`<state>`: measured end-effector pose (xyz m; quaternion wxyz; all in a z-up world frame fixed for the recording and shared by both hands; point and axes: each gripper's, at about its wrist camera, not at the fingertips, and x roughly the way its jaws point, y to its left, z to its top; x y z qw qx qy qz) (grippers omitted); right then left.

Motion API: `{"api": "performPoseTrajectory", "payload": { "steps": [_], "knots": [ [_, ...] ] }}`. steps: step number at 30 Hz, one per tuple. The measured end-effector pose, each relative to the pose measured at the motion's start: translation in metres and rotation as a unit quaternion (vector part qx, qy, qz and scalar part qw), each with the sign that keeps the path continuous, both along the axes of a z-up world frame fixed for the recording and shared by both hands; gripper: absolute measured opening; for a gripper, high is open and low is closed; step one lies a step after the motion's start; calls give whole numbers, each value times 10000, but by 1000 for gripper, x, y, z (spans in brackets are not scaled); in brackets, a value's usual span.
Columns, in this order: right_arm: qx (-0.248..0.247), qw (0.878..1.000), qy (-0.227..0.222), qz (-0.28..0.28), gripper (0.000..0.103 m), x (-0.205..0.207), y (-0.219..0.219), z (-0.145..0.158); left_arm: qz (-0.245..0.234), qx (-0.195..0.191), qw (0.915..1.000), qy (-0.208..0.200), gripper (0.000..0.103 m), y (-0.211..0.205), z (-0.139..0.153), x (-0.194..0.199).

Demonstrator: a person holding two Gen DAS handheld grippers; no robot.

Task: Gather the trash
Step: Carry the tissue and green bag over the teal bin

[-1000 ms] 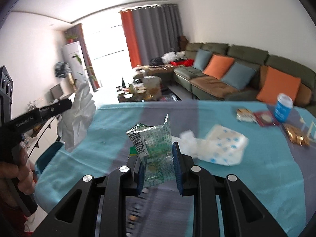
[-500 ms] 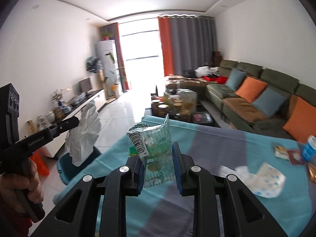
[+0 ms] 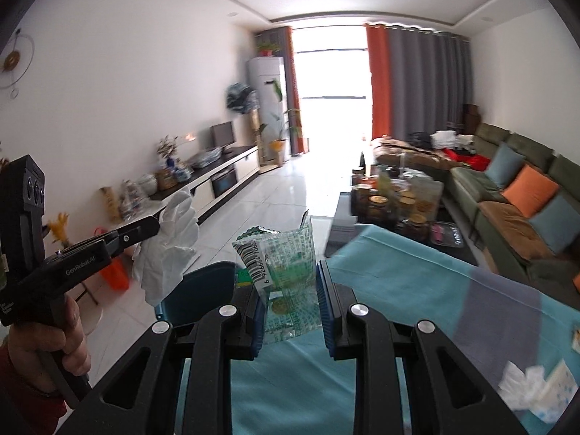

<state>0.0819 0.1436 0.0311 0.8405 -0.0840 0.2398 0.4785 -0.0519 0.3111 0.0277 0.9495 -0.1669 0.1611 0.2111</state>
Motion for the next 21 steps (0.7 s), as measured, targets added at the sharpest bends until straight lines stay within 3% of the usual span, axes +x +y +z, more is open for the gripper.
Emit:
{"api": "performPoseTrajectory", "payload": {
  "steps": [10, 21],
  "knots": [
    [-467, 9961, 86, 741, 24, -13, 84, -17, 387, -213, 9988, 191, 3, 47, -23, -32],
    [-1039, 9880, 372, 1078, 23, -16, 143, -47, 569, -574, 9949, 603, 3, 78, -77, -7]
  ]
}}
